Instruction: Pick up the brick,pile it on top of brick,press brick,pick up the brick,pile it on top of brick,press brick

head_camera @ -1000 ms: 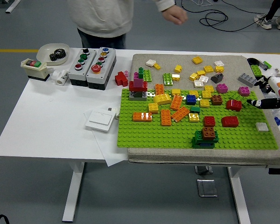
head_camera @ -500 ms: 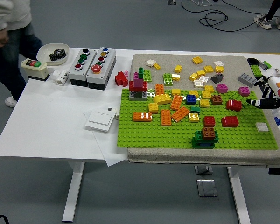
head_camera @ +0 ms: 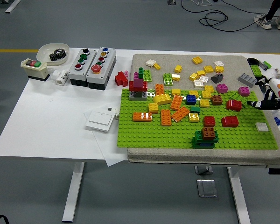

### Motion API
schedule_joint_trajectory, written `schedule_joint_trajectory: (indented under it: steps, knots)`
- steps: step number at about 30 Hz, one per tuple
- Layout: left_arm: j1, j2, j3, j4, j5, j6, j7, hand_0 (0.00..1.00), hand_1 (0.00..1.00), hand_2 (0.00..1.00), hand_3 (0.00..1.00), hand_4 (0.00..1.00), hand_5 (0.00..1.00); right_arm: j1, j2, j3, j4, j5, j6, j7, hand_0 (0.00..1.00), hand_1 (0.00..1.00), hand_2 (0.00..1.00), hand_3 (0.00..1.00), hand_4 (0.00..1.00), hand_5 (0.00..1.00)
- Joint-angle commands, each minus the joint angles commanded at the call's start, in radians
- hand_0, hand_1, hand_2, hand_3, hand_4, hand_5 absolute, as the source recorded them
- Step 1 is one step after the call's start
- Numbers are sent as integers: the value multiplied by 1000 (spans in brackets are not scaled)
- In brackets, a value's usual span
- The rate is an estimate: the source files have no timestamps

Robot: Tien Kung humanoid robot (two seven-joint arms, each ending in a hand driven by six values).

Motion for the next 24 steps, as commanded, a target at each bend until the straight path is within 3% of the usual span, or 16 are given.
schedule_joint_trajectory:
  steps: [3,4,9,10,18,24]
  knots:
    - [0,0,1,0,-2,1,0,652,705,719,586,660,665,-2,2,4,-3,50,-13,-16,406,214,264,881,998,716]
    - [0,0,1,0,-3,1,0,652,705,719,586,660,665,-3,3,5,-6,62,-23,-16,425,257,324,965,998,996]
    - [-1,1,1,-1,-2,0,0,652,705,719,586,660,665,-9,2,10,-12,175,-44,27,425,257,324,965,998,996]
    - [-1,1,1,-1,-2,0,0,653,704,720,586,660,665,-10,2,11,-14,197,-41,39,996,896,933,996,998,998]
    - [-2,1,0,-1,0,-1,0,652,704,721,586,661,665,-16,2,12,-32,390,4,125,998,938,971,998,998,998]
    - [-2,1,0,-1,1,-2,1,652,704,721,586,661,665,-21,1,13,-28,632,81,178,998,931,958,994,998,998]
